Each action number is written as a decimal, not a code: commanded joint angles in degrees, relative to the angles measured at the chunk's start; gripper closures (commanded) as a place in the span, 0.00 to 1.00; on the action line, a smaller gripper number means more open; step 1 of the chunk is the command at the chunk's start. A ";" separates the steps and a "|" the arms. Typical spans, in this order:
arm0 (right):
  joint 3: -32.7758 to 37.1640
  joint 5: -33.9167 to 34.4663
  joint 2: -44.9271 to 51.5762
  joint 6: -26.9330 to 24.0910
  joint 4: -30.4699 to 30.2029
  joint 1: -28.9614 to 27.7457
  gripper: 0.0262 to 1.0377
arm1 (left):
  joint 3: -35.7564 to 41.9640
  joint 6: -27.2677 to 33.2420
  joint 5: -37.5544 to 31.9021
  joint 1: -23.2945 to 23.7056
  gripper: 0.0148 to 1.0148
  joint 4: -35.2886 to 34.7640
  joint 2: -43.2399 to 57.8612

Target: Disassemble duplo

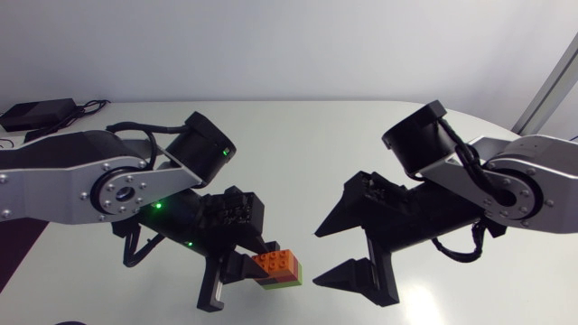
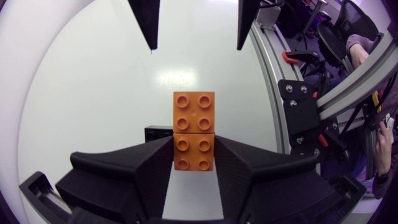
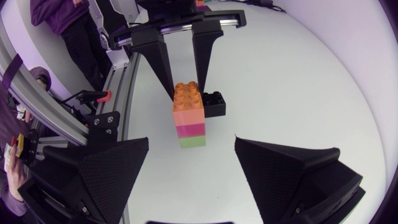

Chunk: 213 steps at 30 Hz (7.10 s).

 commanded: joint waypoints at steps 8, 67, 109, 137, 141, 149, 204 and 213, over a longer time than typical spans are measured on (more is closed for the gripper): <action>1.93 -0.82 3.77 0.91 -0.62 3.72 0.10 | 3.85 2.28 6.71 -0.04 0.75 -1.39 -0.77; -6.07 16.94 13.26 3.29 9.05 -3.13 0.73 | 0.24 0.52 4.78 -0.31 0.75 1.16 -3.93; 13.71 -13.21 17.48 16.38 -17.23 -12.45 0.54 | -14.17 -9.32 -20.18 -12.44 0.74 35.61 -12.37; 4.30 12.72 21.61 13.66 4.30 -13.06 0.76 | -14.88 -8.00 -16.75 -11.47 0.74 29.28 -18.00; 3.34 13.95 24.60 13.22 7.03 -13.24 0.75 | -14.96 -7.30 -16.49 -11.82 0.74 27.96 -18.26; 3.34 15.00 26.36 13.31 6.76 -12.01 0.19 | -15.49 -5.45 -15.87 -12.96 0.74 27.00 -17.65; 18.54 -7.06 19.86 20.07 -16.70 -8.23 0.72 | -14.26 2.02 -28.71 -21.84 0.74 44.58 -4.81; 18.98 -9.25 21.61 21.83 -16.97 -10.43 0.78 | -17.60 3.51 -35.56 -26.41 0.74 51.08 -6.40</action>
